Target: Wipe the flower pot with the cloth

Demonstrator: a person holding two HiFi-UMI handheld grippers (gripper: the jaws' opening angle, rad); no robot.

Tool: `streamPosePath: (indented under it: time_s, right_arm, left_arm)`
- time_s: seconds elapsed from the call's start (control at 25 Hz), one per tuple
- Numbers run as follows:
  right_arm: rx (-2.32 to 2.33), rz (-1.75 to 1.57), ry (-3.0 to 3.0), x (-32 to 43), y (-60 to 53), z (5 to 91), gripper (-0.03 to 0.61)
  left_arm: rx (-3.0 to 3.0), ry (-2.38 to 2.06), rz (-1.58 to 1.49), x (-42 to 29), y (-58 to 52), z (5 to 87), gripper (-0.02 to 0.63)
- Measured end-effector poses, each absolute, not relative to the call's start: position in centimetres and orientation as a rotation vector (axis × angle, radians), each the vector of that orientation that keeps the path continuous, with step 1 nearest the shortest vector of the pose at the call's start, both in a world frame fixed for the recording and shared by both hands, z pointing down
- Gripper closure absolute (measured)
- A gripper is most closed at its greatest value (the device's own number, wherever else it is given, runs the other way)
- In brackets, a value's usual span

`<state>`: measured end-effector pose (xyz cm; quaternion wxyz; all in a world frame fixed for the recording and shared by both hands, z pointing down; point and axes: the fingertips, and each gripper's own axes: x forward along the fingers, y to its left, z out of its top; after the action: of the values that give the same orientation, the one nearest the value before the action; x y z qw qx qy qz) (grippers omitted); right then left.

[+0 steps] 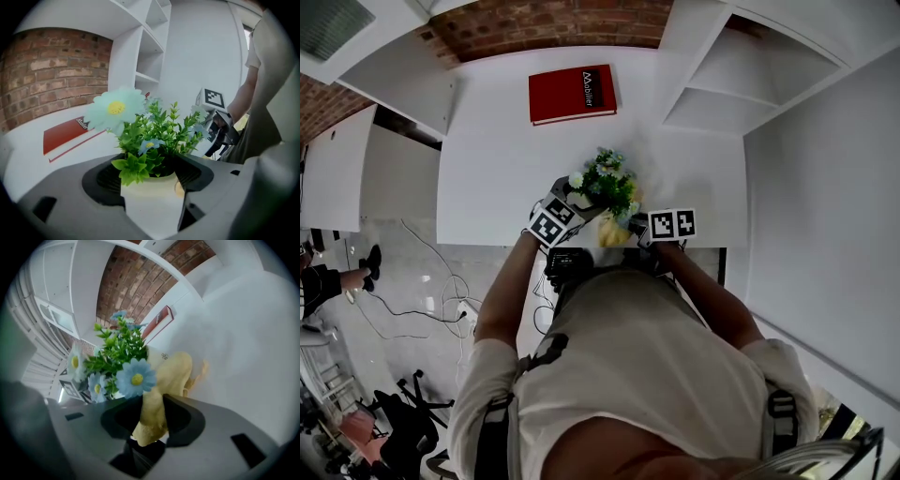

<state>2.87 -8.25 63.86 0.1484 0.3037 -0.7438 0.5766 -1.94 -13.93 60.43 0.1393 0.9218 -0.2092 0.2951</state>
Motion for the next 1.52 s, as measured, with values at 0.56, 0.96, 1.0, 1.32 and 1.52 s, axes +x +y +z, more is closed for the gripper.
streamPosePath:
  time_s: [0.56,0.96,1.0,1.32,1.52]
  right_arm:
    - [0.882,1.65,-2.108,3.0,-7.9,64.4,0.439]
    - [0.948,1.698,-2.226,3.8,-9.9,61.4,0.438]
    - [0.945,1.701,-2.236,3.7,-9.9,61.3,0.437]
    - [0.896,1.673,-2.221,2.4,-8.6,62.7,0.439]
    - [0.883,1.671,-2.149,2.3,-7.6,65.1,0.439]
  left_arm:
    - [2.531,-0.729,0.682,-2.9,-13.2,58.2,0.276]
    - [2.575,-0.506,0.94,-3.2,-12.9,60.5,0.255]
    - [2.576,-0.534,0.937,-3.1,-13.0,60.8,0.256]
    - [2.459,-0.89,0.702,-3.2,-14.3,60.8,0.316]
    - [2.431,-0.893,0.721,-3.5,-13.3,60.9,0.308]
